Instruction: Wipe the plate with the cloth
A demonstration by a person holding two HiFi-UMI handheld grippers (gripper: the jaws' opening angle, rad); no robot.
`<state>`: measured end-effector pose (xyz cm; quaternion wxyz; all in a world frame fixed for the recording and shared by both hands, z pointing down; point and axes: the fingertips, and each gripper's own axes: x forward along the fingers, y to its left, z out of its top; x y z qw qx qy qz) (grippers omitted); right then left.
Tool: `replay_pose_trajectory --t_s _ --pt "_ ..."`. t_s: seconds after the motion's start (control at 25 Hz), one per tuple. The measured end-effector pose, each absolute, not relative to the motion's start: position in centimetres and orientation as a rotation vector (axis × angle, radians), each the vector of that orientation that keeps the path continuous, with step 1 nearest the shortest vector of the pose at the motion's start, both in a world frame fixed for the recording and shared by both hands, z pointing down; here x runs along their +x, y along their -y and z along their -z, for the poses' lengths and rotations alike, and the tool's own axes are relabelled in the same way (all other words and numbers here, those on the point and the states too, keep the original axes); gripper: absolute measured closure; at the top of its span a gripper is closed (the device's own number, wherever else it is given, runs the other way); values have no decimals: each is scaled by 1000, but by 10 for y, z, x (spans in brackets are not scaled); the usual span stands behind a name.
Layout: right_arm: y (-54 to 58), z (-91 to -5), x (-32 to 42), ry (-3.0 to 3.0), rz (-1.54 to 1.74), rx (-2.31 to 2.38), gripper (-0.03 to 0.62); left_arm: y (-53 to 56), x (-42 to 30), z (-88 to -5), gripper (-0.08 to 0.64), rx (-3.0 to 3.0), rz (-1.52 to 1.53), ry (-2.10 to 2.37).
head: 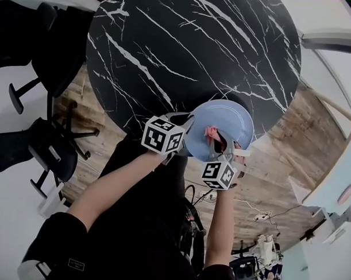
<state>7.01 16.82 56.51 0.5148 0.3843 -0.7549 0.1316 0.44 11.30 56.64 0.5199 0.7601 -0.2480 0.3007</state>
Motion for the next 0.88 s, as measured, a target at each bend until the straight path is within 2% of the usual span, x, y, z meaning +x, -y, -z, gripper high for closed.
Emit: replay_pose_trajectory --t_s 0.52,0.88 --pt "-247 -569 41 1856 -373 711 580 -113 5 -566 543 1840 -733 591" --pt "-233 -569 64 1845 -368 709 580 -115 6 -566 543 1858 -757 564"
